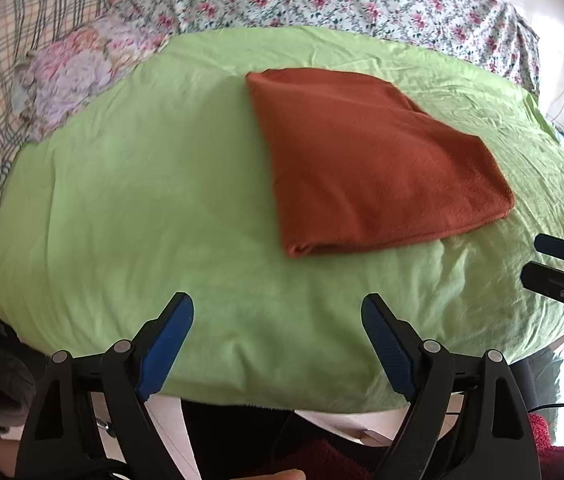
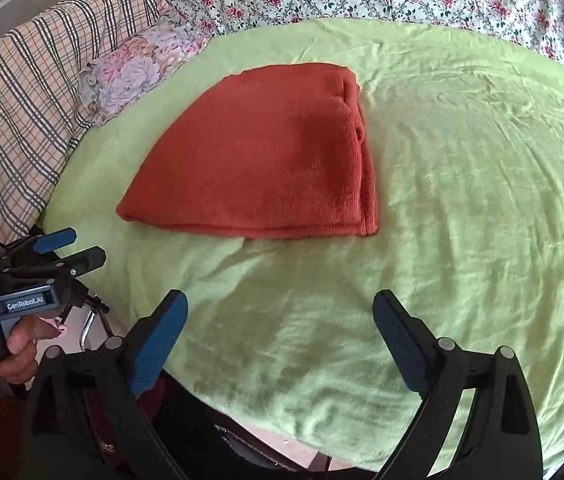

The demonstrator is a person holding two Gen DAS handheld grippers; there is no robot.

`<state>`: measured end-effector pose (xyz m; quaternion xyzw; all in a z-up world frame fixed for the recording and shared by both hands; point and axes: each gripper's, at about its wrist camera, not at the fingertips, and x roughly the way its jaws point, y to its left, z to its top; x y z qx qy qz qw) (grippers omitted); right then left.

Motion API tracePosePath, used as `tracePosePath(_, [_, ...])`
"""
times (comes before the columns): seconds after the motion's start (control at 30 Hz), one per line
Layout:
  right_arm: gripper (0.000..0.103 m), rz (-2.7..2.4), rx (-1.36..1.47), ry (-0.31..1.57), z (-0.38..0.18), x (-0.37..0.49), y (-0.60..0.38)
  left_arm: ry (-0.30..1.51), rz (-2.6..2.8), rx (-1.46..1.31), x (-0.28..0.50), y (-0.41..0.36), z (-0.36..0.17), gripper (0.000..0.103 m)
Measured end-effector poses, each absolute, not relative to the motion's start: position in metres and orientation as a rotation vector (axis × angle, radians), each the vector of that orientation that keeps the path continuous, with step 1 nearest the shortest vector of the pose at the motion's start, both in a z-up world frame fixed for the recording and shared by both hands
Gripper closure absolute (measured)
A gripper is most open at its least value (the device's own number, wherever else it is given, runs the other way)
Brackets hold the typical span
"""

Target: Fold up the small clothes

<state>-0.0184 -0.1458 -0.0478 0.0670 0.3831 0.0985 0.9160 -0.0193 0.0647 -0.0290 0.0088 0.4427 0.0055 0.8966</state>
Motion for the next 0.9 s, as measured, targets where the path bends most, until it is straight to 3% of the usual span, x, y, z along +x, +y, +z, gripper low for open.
tracePosePath(0.9, [0.003,0.229,0.037,0.805,-0.021,0.042,-0.126,0.884,0.020,0.091,0.033,0.049,-0.011,0.012])
